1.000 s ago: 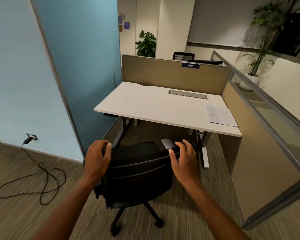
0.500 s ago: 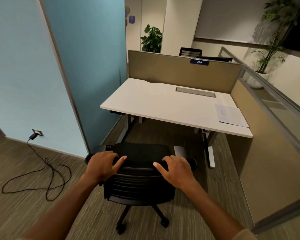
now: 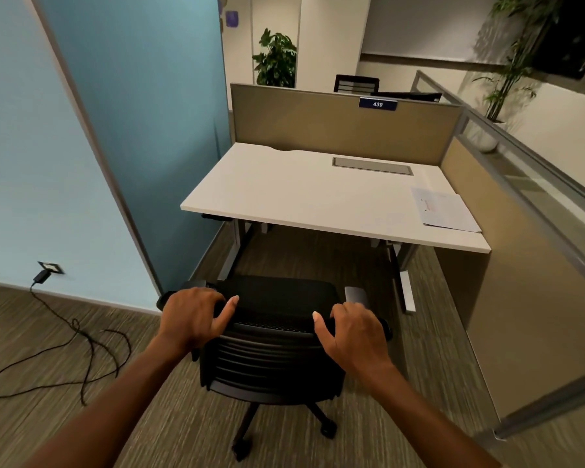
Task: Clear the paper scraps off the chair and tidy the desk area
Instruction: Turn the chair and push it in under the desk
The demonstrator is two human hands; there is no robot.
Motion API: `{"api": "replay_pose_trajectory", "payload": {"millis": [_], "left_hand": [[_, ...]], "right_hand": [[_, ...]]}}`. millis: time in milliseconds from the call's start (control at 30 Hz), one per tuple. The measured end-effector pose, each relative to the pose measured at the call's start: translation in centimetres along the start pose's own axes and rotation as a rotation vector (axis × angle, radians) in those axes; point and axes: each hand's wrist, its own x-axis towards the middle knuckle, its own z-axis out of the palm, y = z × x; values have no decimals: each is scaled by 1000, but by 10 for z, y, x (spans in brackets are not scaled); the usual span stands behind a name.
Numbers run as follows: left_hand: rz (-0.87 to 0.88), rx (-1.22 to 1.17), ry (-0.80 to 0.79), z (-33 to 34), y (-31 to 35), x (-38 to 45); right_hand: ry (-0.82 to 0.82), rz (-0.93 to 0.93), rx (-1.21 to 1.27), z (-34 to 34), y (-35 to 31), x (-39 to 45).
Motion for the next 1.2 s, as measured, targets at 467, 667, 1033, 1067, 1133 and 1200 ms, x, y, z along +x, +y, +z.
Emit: {"api": "replay_pose_trajectory", "payload": {"millis": [467,667,1033,1067,1133,1200], "left_hand": [[63,53,-56,25,-6,55],[66,56,-74,41,-1,93],[75,-4,-47,78,19,174],[73,-10,-35,82,19,181],[74,-5,-11,96,26,201],[63,-29,11,103,30,215]], "right_hand": [[-3,55,53,16,18,40],[-10,85,54,23,33,72],[70,93,19,45,86,147],[78,80,4,47,90,156],[78,66,-18,52,107,175],[76,50,-27,56,118,191]]}}
